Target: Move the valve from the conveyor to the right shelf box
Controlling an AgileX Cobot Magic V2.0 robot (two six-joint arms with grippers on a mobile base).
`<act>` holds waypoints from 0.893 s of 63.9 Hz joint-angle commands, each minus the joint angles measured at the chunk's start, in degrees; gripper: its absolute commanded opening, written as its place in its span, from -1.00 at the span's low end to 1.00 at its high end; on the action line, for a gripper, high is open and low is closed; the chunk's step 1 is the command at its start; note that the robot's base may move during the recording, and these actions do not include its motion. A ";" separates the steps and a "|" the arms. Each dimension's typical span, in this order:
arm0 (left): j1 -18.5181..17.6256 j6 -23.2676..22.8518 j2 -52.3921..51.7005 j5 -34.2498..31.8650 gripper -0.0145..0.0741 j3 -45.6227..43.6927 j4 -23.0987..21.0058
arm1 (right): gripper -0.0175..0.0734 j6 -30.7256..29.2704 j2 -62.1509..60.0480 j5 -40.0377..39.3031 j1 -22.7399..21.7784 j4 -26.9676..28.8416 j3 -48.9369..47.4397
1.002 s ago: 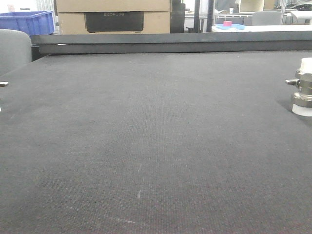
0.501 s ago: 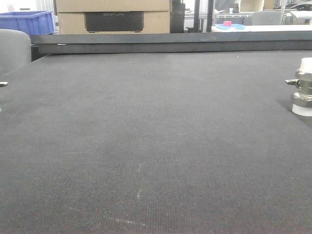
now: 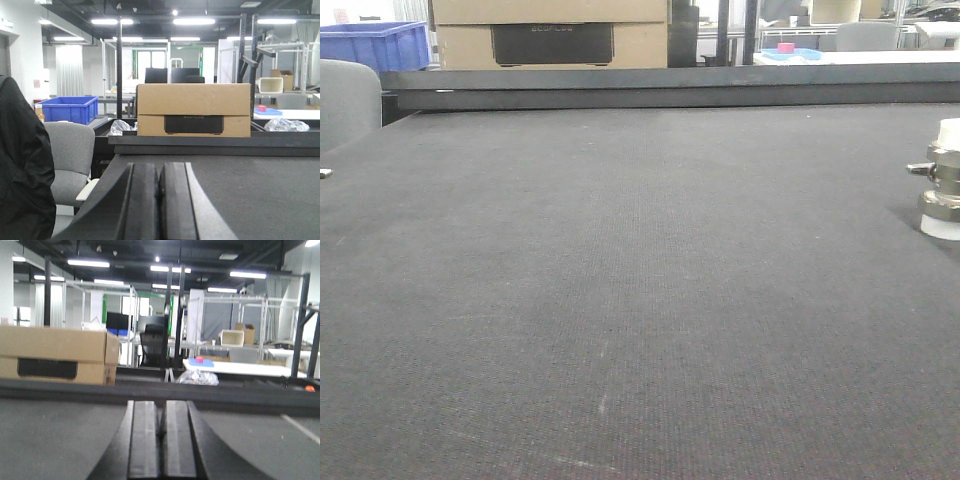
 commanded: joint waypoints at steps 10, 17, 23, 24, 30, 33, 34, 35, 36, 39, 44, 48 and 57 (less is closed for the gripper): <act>0.11 -0.33 12.63 8.25 0.00 -10.58 -0.35 | 0.13 -0.16 8.70 4.07 -0.30 -0.08 -5.69; 0.11 -0.33 18.68 8.37 0.46 -13.34 -0.50 | 0.65 -0.16 12.85 4.02 -0.30 -1.74 -5.78; -0.62 -0.33 22.61 8.37 0.71 -15.74 -0.55 | 0.64 -0.16 15.91 1.50 -0.30 -4.95 -5.92; -0.83 -0.33 23.19 8.37 0.71 -16.12 -0.55 | 0.64 -0.16 16.29 1.36 -0.30 -4.95 -5.92; -2.86 -0.33 25.57 9.97 0.70 -19.17 -0.55 | 0.64 -0.16 20.18 3.25 -0.30 -4.95 -8.74; -3.58 -0.33 26.69 11.32 0.70 -20.61 -0.55 | 0.64 -0.16 22.90 6.76 -0.30 -4.95 -11.96; -3.97 -0.33 26.99 11.80 0.70 -20.99 -0.55 | 0.64 -0.16 24.27 8.47 -0.30 -4.95 -12.92; -4.13 -0.33 27.43 12.06 0.69 -21.47 -0.55 | 0.64 -0.16 25.24 9.64 -0.30 -4.95 -14.49; -4.46 -0.33 27.72 12.30 0.68 -21.75 -0.55 | 0.64 -0.16 26.22 10.93 -0.30 -4.95 -15.58; -4.95 -0.33 28.39 13.00 0.67 -22.67 -0.55 | 0.64 -0.16 30.02 15.58 -0.30 -4.95 -19.15; -5.85 -0.33 29.52 13.22 0.67 -23.44 -0.55 | 0.64 -0.16 36.54 23.00 -0.30 -4.95 -27.12; -6.47 -0.33 29.97 13.22 0.67 -23.55 -0.55 | 0.64 -0.16 42.49 28.58 -0.30 -4.95 -33.33; -6.98 -0.33 29.95 13.22 0.67 -23.55 -0.55 | 0.64 -0.16 54.96 40.93 -0.30 -4.95 -46.96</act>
